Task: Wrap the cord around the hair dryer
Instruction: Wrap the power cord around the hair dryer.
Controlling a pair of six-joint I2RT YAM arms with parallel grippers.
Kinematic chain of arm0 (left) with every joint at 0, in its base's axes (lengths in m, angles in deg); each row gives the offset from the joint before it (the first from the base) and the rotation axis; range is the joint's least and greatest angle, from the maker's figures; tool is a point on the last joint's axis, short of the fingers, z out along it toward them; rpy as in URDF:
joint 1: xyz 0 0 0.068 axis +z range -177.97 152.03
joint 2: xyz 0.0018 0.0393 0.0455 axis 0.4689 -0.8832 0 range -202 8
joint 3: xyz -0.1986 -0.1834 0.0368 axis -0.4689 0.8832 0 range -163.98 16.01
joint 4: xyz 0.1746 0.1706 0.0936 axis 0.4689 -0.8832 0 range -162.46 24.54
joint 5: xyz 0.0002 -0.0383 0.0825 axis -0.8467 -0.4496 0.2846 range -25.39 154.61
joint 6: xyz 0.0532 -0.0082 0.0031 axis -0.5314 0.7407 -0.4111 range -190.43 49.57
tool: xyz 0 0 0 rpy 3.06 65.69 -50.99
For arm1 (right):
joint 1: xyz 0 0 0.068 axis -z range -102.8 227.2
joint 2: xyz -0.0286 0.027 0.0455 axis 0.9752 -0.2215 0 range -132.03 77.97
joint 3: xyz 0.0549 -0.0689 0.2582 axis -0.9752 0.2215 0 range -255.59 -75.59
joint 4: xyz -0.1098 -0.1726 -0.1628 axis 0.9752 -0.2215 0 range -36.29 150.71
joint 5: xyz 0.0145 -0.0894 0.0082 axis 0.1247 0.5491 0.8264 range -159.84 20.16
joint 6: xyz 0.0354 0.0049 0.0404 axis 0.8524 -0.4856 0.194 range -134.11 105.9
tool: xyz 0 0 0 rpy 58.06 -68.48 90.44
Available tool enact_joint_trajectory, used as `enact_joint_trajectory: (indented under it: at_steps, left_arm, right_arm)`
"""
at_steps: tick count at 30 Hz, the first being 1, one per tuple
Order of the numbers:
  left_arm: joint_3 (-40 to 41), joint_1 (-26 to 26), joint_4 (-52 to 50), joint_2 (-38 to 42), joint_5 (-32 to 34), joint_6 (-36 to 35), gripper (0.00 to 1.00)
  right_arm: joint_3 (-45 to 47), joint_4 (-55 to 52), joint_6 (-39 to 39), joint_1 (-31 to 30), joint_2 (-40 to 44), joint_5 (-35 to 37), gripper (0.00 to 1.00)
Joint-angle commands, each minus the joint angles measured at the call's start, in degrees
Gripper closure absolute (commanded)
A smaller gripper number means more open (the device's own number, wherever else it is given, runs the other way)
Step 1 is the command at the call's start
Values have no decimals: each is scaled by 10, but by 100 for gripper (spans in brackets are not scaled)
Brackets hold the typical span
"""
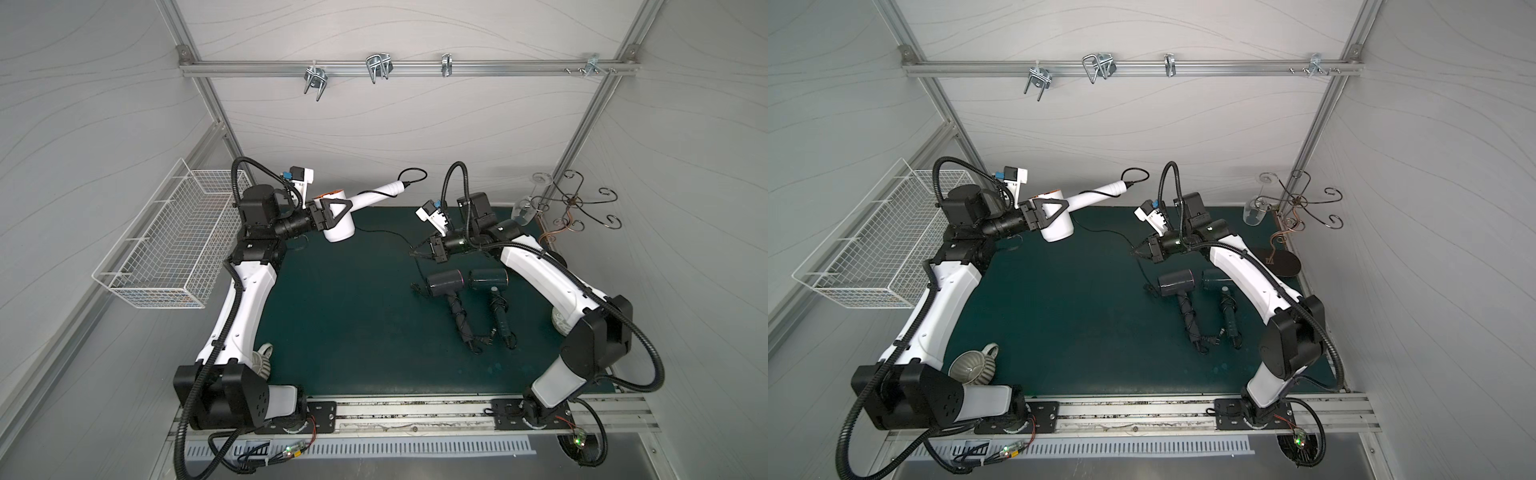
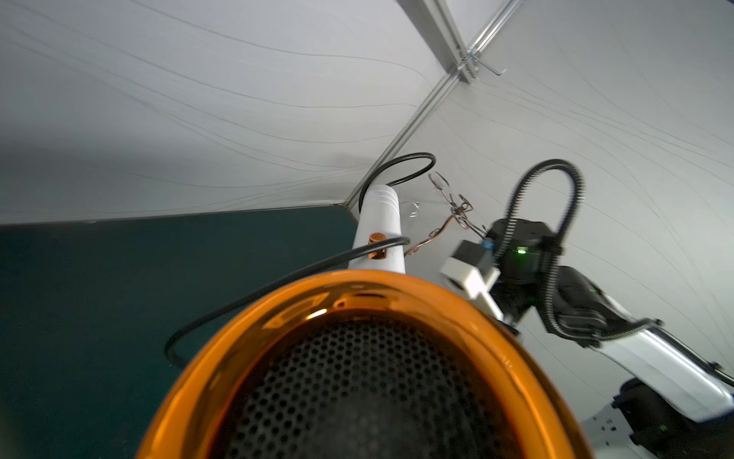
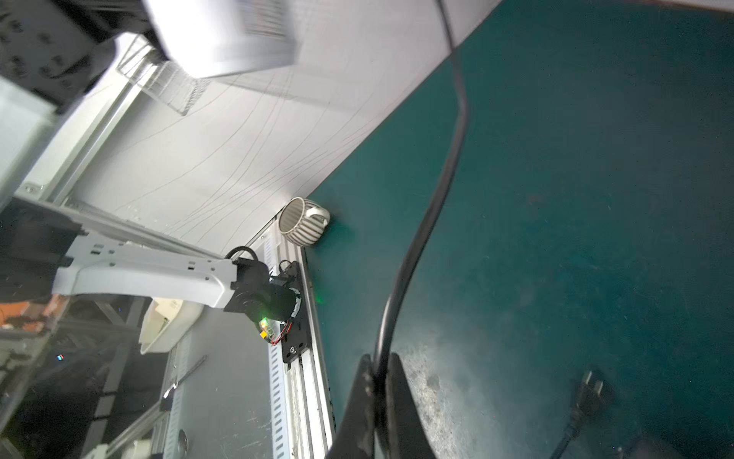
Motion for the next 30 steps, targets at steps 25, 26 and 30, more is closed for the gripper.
enact_joint_trajectory:
  at_steps: [25, 26, 30]
  left_arm:
    - [101, 16, 7, -85, 192, -45, 100]
    - [103, 15, 9, -89, 194, -45, 100]
    - [107, 14, 8, -101, 201, -45, 100]
  right_arm:
    - [-508, -188, -76, -124, -55, 88, 100]
    - [-515, -182, -74, -124, -55, 90, 100]
    - [-544, -167, -70, -126, -58, 86, 100]
